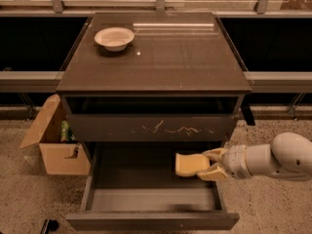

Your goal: Place sponge into middle drawer

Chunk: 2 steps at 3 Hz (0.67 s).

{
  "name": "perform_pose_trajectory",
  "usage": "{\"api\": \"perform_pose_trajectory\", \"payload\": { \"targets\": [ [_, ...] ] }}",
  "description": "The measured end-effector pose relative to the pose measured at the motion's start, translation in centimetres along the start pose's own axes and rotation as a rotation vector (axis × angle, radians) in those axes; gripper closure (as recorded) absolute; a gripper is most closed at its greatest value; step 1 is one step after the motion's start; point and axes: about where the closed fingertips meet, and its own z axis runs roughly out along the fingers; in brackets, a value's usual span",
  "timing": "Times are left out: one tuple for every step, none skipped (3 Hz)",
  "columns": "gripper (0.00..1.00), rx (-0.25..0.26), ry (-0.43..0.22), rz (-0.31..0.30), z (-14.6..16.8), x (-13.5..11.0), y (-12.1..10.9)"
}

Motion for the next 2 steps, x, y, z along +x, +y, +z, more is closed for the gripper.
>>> {"api": "perform_pose_trajectory", "payload": {
  "targets": [
    [1.0, 0.003, 0.02, 0.026, 2.4, 2.7, -0.3],
    [1.0, 0.021, 0.065, 0.075, 5.7, 6.4, -1.1]
  ]
}}
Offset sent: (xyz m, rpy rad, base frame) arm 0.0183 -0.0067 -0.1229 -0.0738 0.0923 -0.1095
